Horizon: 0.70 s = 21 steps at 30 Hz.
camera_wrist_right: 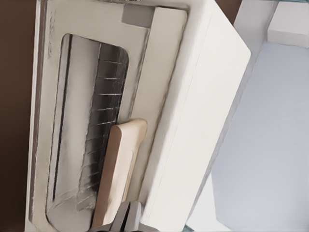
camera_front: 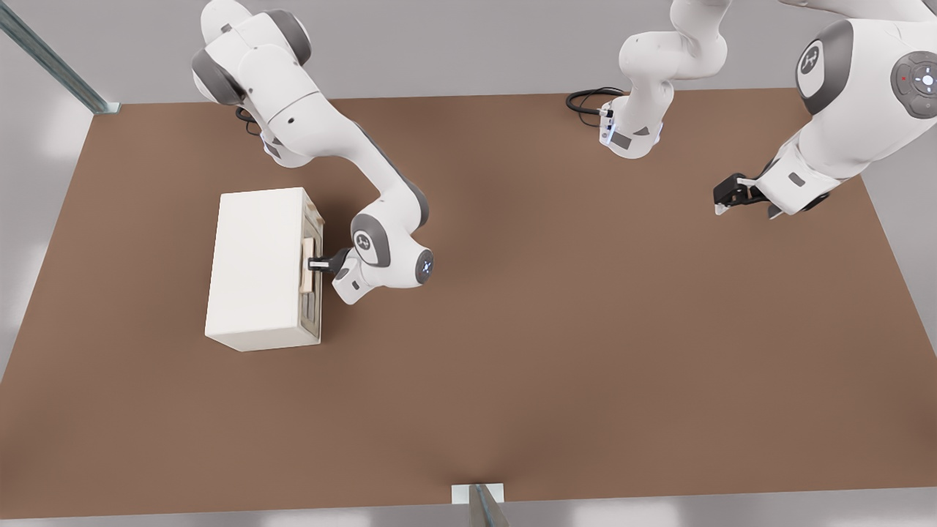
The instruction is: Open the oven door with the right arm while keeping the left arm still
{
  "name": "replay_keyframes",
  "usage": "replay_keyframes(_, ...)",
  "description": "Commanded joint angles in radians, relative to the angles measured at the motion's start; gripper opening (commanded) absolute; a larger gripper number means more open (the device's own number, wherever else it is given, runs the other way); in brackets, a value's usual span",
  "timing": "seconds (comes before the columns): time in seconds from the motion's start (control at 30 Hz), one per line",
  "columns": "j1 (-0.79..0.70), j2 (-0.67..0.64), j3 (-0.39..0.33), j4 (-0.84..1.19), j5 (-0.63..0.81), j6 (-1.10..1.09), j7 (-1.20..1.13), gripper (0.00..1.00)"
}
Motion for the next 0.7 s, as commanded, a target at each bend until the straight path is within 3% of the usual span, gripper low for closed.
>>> replay_keyframes(0.0, 0.000, 0.004, 0.000, 0.000, -0.003, 0.016, 0.232, 0.21)
replay_keyframes(0.33, 0.008, 0.009, 0.000, -0.008, -0.003, 0.018, 0.234, 0.21)
replay_keyframes(0.43, 0.016, 0.013, 0.001, 0.086, 0.029, 0.018, 0.224, 0.21)
replay_keyframes(0.53, 0.003, 0.018, 0.000, 0.273, 0.211, 0.027, 0.228, 0.21)
replay_keyframes(0.63, -0.194, -0.161, -0.014, 0.282, 0.464, 0.085, -0.130, 0.21)
replay_keyframes(0.67, -0.230, -0.215, -0.055, 0.276, 0.532, 0.084, -0.268, 0.21)
